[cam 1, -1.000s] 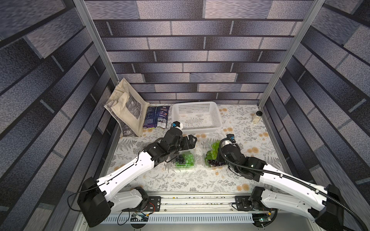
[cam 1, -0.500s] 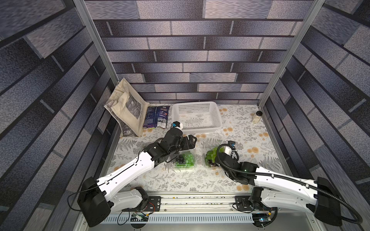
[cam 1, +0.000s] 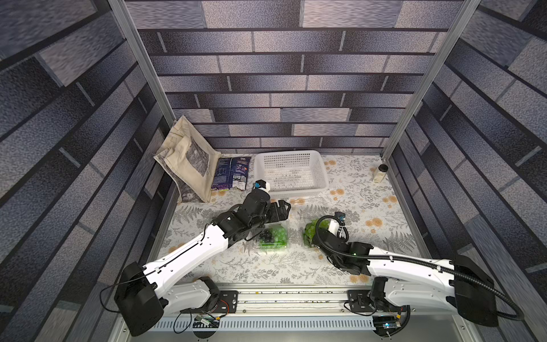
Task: Pack grapes into containers
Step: Place the grape into the packing box.
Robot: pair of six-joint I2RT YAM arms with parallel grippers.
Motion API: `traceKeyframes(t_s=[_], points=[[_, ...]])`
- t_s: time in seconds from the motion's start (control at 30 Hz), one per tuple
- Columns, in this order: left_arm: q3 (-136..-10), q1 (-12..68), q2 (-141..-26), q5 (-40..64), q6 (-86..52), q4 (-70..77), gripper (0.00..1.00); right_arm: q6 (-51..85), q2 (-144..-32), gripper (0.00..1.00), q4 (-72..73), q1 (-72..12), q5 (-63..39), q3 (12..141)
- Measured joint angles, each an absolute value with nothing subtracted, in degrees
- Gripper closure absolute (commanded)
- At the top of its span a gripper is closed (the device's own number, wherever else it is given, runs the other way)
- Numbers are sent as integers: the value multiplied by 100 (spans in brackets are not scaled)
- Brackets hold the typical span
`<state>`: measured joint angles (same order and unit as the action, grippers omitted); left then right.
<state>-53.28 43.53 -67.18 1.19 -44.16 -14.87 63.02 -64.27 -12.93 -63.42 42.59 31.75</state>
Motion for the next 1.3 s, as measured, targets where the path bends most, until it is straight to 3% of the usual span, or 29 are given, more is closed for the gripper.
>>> traceKeyframes(t_s=[0.17, 0.5, 0.63, 0.7, 0.9, 1.3], points=[[-5328, 4353, -6718, 119, -4416, -1500, 11, 6298, -6381, 70, -1291, -6364, 4362, 3175], [-5347, 4587, -6921, 86, -4418, -1487, 11, 5763, -5944, 64, -1306, -6379, 4613, 3295], [-5417, 4960, -7341, 99, -4475, -1404, 13, 5135, -5723, 71, -1531, -6110, 4359, 3717], [-5454, 5151, -7596, 102, -4550, -1323, 14, 4838, -5719, 82, -1686, -5627, 3898, 4014], [-5492, 5557, -8020, 75, -4792, -1175, 15, 4073, -5739, 99, -2121, -4482, 2755, 4206], [-5662, 6038, -8637, -484, -5596, -974, 15, 3459, -6438, 100, -1988, -3566, 873, 4104]])
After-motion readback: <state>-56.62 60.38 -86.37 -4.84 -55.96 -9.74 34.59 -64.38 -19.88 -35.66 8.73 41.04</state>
